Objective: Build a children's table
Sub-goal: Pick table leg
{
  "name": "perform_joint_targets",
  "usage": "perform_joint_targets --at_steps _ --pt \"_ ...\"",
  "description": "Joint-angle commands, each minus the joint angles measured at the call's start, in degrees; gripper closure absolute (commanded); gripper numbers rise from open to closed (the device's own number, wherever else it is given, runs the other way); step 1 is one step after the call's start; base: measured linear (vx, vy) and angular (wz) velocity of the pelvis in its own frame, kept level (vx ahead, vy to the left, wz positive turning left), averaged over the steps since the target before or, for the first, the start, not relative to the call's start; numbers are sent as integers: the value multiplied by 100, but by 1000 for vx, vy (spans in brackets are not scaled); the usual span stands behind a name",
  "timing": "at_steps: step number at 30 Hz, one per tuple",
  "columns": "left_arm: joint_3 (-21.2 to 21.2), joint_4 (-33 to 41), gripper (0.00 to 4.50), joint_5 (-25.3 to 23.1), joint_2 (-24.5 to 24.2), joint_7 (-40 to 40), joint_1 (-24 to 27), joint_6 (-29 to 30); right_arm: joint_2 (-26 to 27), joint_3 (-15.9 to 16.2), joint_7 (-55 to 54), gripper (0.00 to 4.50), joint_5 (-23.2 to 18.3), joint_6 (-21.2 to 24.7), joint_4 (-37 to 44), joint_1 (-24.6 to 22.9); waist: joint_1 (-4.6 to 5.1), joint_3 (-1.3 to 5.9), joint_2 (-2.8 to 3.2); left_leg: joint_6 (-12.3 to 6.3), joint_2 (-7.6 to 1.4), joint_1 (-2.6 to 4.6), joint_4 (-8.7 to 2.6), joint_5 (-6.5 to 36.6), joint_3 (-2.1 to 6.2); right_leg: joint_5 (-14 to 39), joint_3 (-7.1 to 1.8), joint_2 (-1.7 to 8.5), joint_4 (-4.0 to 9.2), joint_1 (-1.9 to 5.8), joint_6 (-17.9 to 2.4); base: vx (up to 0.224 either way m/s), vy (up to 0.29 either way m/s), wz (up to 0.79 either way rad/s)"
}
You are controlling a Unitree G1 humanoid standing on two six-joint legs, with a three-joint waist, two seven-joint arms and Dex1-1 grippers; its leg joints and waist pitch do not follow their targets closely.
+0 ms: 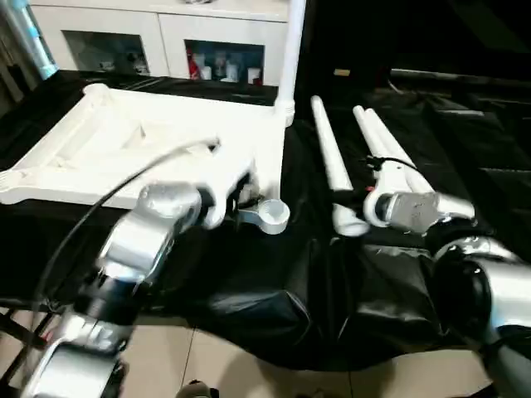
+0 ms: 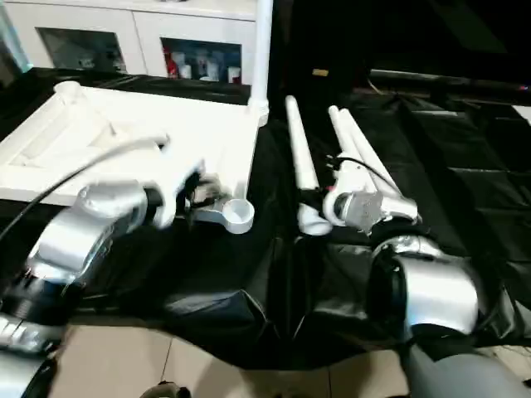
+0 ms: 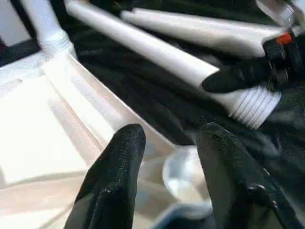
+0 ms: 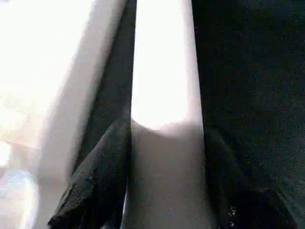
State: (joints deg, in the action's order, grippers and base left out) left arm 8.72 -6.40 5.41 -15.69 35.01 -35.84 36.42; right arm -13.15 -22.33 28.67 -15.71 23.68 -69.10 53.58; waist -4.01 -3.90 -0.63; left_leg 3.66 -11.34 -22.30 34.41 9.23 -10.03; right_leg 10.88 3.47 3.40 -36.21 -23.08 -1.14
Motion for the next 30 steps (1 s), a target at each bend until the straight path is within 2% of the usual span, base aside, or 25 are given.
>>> perform_joint_targets --at_steps 1,3,5,6,7,9,10,13,15,16,17,18,19,21,23,24,25,26,30 --pt "-57 -99 202 101 80 -115 -82 -83 -10 -148 429 257 -241 -655 547 -129 -60 520 33 -206 -167 92 -297 780 26 57 -233 434 346 352 -1488 0 0 0" --pt "-63 -102 195 137 169 -143 -92 -75 40 -276 633 257 -445 -668 842 -334 -94 530 44 -286 -174 113 -293 668 25 -26 -224 423 330 338 -1577 0 0 0" --pt "-74 -110 185 186 225 -122 -98 -68 73 -346 760 257 -571 -602 1020 -449 -129 516 39 -336 -170 118 -299 675 19 -21 -228 415 342 339 -1576 0 0 0" --pt "-95 -116 166 264 309 -73 -99 -165 137 -397 1023 257 -749 -516 1346 -641 -139 515 97 -332 -164 121 -298 727 24 41 -223 414 346 332 -1592 0 0 0" --pt "-139 -133 161 325 389 -84 -112 -208 201 -418 1234 257 -905 -410 1642 -798 -134 498 55 -350 -160 106 -311 795 20 85 -226 408 383 355 -1544 0 0 0" --pt "-305 -299 142 437 571 -194 -227 -258 341 -405 1688 257 -1252 -130 2392 -1170 -154 504 71 -329 -177 118 -323 861 36 201 -217 422 387 350 -1517 0 0 0" --pt "-320 -319 130 442 585 -208 -240 -263 352 -398 1718 257 -1279 -117 2450 -1200 -155 498 64 -353 -163 117 -320 864 23 199 -223 406 407 353 -1482 0 0 0" --pt "-817 -668 119 826 937 -467 -569 -146 528 -242 2265 257 -1871 267 3568 -1762 -197 502 40 -342 -175 126 -330 894 41 347 -220 435 423 359 -1426 0 0 0" --pt "-1194 -846 98 1231 1141 -524 -812 32 566 -152 2504 258 -2173 570 4081 -2001 -220 490 28 -315 -172 125 -336 917 46 561 -212 446 447 351 -1397 0 0 0" --pt "-1313 -902 81 1364 1202 -537 -896 71 568 -111 2574 258 -2251 667 4222 -2072 -222 481 4 -294 -164 113 -341 958 43 737 -211 451 471 350 -1356 0 0 0" --pt "-1594 -1061 81 1684 1342 -581 -1102 194 577 -11 2718 258 -2423 877 4557 -2243 -221 473 -3 -285 -155 104 -344 952 43 828 -208 451 480 358 -1321 0 0 0" --pt "-1743 -1156 80 1855 1415 -606 -1216 260 585 39 2790 258 -2512 992 4741 -2337 -255 478 13 -284 -161 128 -333 944 39 896 -215 453 495 337 -1277 0 0 0" --pt "-1770 -1175 67 1886 1429 -609 -1238 273 589 48 2799 258 -2528 1019 4787 -2358 -257 477 -1 -287 -154 104 -342 925 49 946 -207 453 497 347 -1247 0 0 0" --pt "-1948 -1319 42 2121 1538 -616 -1391 442 624 127 2835 258 -2646 1234 5174 -2541 -265 471 20 -270 -160 98 -344 897 57 1017 -211 461 506 329 -1199 0 0 0" --pt "-1998 -1368 38 2196 1574 -615 -1438 524 634 164 2831 258 -2684 1300 5301 -2601 -283 473 24 -263 -154 115 -338 887 45 1024 -212 445 523 315 -1159 0 0 0" --pt "-2096 -1366 32 2434 1696 -560 -1477 733 625 289 2863 259 -2692 1398 5439 -2683 -278 473 31 -244 -159 95 -348 870 57 993 -208 455 508 328 -1179 0 0 0" --pt "-2180 -1309 32 2677 1816 -502 -1487 913 614 401 2816 259 -2631 1438 5492 -2737 -291 470 25 -226 -161 108 -344 888 50 1012 -209 457 523 322 -1181 0 0 0" --pt "-2190 -1297 5 2711 1829 -495 -1486 940 609 417 2807 259 -2616 1433 5492 -2745 -292 478 25 -211 -162 100 -343 863 59 979 -205 462 504 330 -1201 0 0 0" --pt "-2202 -1127 0 2997 1895 -445 -1426 1174 542 598 2703 259 -2478 1426 5528 -2805 -285 466 10 -184 -161 95 -358 906 58 1056 -206 457 532 328 -1170 0 0 0"
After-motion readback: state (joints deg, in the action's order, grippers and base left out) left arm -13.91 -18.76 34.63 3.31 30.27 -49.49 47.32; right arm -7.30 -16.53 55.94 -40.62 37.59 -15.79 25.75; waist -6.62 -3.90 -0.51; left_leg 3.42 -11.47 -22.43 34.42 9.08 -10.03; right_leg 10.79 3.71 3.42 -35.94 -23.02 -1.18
